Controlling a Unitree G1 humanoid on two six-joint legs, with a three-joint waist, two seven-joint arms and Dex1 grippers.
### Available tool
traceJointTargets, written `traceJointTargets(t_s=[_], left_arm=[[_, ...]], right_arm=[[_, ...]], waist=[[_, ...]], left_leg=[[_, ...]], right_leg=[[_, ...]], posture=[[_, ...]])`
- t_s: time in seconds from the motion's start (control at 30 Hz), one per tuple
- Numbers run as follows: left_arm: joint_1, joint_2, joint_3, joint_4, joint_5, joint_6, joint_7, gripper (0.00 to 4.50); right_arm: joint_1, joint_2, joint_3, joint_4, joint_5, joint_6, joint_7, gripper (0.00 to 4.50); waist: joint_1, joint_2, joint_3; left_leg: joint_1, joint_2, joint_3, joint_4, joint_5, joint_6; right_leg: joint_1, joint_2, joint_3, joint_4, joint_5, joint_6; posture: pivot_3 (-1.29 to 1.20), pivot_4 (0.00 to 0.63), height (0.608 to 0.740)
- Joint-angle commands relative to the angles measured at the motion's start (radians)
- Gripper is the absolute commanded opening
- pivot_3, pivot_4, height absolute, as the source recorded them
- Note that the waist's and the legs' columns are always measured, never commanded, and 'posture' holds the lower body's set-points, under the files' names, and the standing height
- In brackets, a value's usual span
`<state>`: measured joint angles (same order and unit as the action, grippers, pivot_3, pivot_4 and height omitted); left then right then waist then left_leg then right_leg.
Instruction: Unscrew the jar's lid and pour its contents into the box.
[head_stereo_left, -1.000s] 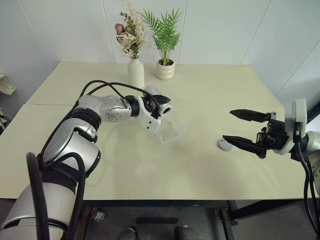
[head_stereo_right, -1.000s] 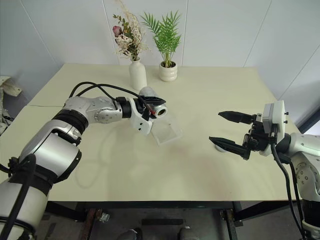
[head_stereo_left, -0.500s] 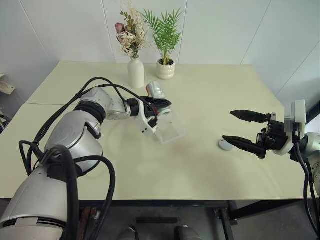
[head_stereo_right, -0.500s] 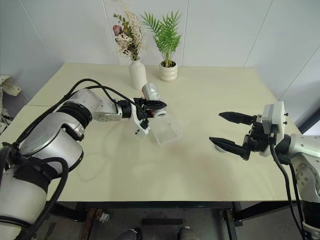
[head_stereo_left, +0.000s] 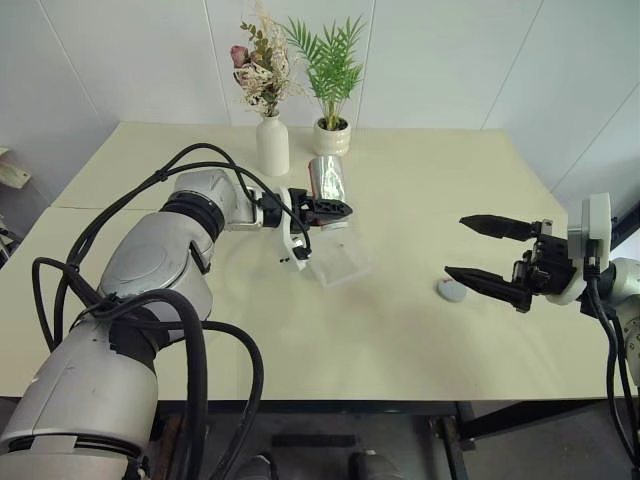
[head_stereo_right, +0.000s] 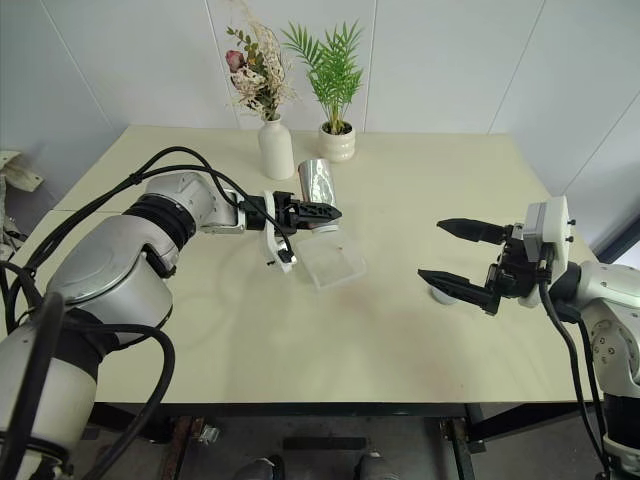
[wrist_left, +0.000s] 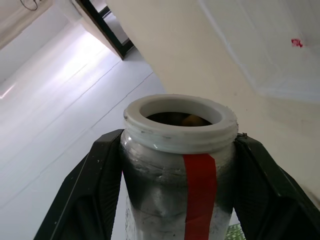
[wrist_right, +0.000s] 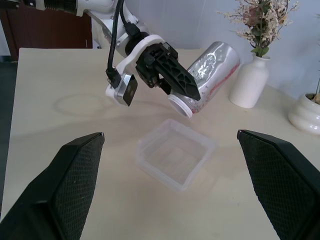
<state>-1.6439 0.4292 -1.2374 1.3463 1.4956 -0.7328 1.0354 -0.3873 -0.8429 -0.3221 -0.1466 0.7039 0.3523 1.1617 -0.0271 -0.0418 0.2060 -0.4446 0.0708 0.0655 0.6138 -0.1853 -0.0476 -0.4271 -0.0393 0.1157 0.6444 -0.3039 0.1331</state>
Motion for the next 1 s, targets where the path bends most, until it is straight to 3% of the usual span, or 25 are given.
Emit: traceJointTargets(t_s=[0.03, 0.43, 1.0], left_arm=[[-0.045, -0.008, -0.03, -0.002, 0.028, 0.043, 0.069, 2.61], [-0.045, -0.021, -0.129, 0.001, 0.104, 0.161, 0.196, 2.61], [-0.027, -0.025, -0.166, 0.011, 0.137, 0.412, 0.184, 2.61]], right_arm=[[-0.016, -0.022, -0.023, -0.01, 0.007, -0.002, 0.004, 4.5], [-0.028, -0.03, -0.021, -0.003, 0.005, 0.004, 0.006, 4.5], [-0.04, -0.033, -0.023, 0.002, 0.0, 0.018, 0.011, 4.5]], waist=[[0.0, 0.0, 0.0], [0.0, 0.0, 0.0], [0.0, 0.0, 0.0]], left_leg=[[0.0, 0.0, 0.0, 0.0, 0.0, 0.0], [0.0, 0.0, 0.0, 0.0, 0.0, 0.0], [0.0, 0.0, 0.0, 0.001, 0.0, 0.0]], right_leg=[[0.0, 0.0, 0.0, 0.0, 0.0, 0.0], [0.0, 0.0, 0.0, 0.001, 0.0, 0.0], [0.0, 0.0, 0.0, 0.002, 0.0, 0.0]], posture=[[0.0, 0.15, 0.74], [0.0, 0.15, 0.74], [0.0, 0.15, 0.74]])
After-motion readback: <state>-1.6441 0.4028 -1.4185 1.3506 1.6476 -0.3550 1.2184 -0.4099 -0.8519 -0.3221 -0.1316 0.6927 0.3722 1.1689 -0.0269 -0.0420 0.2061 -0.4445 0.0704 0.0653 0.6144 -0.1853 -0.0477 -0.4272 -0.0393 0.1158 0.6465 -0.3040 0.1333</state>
